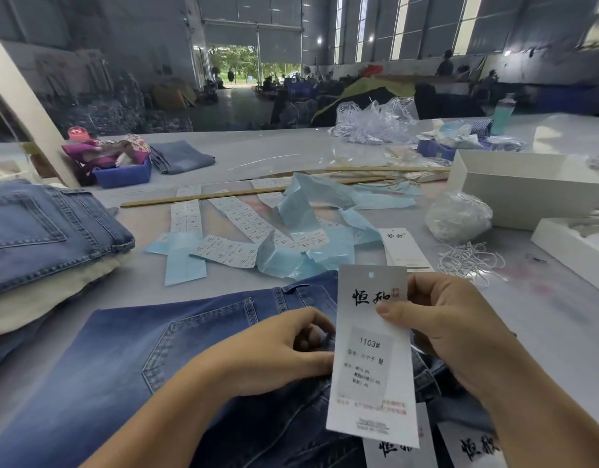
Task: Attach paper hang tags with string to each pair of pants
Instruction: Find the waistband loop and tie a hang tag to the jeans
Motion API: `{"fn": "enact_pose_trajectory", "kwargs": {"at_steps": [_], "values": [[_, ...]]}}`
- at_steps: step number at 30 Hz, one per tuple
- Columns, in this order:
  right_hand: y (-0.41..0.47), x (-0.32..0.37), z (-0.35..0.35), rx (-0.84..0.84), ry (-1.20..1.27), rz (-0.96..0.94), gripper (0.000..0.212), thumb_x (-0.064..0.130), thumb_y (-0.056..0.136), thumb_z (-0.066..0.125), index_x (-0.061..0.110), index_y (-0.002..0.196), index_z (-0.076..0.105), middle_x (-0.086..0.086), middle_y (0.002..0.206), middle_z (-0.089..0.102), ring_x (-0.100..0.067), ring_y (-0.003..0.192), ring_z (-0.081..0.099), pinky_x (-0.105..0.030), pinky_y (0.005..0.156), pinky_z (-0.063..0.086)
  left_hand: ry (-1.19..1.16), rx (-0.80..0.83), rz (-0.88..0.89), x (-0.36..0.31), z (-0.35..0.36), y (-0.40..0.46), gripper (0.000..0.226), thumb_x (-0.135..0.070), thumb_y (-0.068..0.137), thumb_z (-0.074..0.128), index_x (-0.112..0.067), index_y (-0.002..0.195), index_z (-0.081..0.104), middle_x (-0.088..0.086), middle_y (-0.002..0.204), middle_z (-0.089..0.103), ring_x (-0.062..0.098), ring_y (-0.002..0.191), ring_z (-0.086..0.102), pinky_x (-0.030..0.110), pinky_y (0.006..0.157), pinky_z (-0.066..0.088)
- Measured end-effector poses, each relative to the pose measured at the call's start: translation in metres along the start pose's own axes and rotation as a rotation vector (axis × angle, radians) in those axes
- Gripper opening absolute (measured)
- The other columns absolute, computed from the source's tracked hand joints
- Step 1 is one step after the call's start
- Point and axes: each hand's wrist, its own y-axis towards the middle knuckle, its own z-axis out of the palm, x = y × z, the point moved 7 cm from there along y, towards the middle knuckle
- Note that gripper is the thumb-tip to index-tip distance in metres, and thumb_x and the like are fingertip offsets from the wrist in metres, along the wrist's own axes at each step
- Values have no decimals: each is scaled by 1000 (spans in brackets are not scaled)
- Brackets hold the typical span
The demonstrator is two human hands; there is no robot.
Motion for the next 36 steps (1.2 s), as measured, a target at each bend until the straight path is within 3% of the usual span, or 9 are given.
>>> {"fn": "enact_pose_trajectory", "kwargs": {"at_steps": [3,11,16,18,20,26,29,33,36], "values": [[-3,-3,9,95,15,11,17,7,72,77,2,87,71,-12,87,77,-28,79,75,-28,59,58,124,-30,17,-5,6,3,37,-58,77,68,-46,110,57,-11,100,68,8,91,64,43,90,53],[-3,-9,17,170,45,14,20,15,63,77,9,82,77,-13,91,76,-30,85,74,-37,69,60,194,-81,91,-20,-5,5,28,-19,94,57,-38,112,66,-23,105,70,0,99,65,33,90,53],[-3,0,24,109,-44,-53,11,4,81,75,15,85,74,-3,89,77,-22,82,75,-38,69,61,126,-474,88,-20,-56,10,15,-16,90,60,-28,89,68,-10,79,71,10,76,66,39,75,55],[-4,2,33,101,-137,-79,10,10,83,75,20,83,74,1,84,77,-17,77,75,-35,64,62,128,-572,91,-19,-59,8,14,-21,87,64,-34,89,62,-15,73,64,9,67,58,30,65,52],[-3,2,40,77,-191,-95,11,12,83,76,22,82,74,2,82,76,-16,74,74,-39,65,62,91,-519,117,-18,-50,8,25,-21,81,68,-42,91,57,-18,70,58,4,61,51,20,57,44],[1,2,47,41,-268,-122,7,15,83,75,22,83,73,6,80,75,-13,73,72,-42,70,61,-607,-273,30,-8,-29,17,37,-18,96,37,-7,76,66,16,71,60,30,72,52,48,81,44],[0,4,49,47,-318,-145,10,15,84,74,25,83,73,10,79,75,-8,71,71,-38,68,61,-676,-227,164,-17,-25,8,38,-49,83,58,-12,87,62,10,81,61,23,78,57,34,76,45],[-3,17,38,1,-360,-195,5,28,81,76,29,79,72,9,72,73,-6,64,69,-25,59,57,-664,-271,148,-16,-21,8,22,-22,84,73,-7,85,56,12,81,66,22,72,61,25,63,50],[-12,43,14,-225,-361,-353,9,29,81,72,27,73,71,10,69,71,-6,49,58,-16,46,45,-654,-291,78,-15,-18,9,13,-19,91,66,-11,84,57,8,81,71,15,67,63,20,56,48]]}}
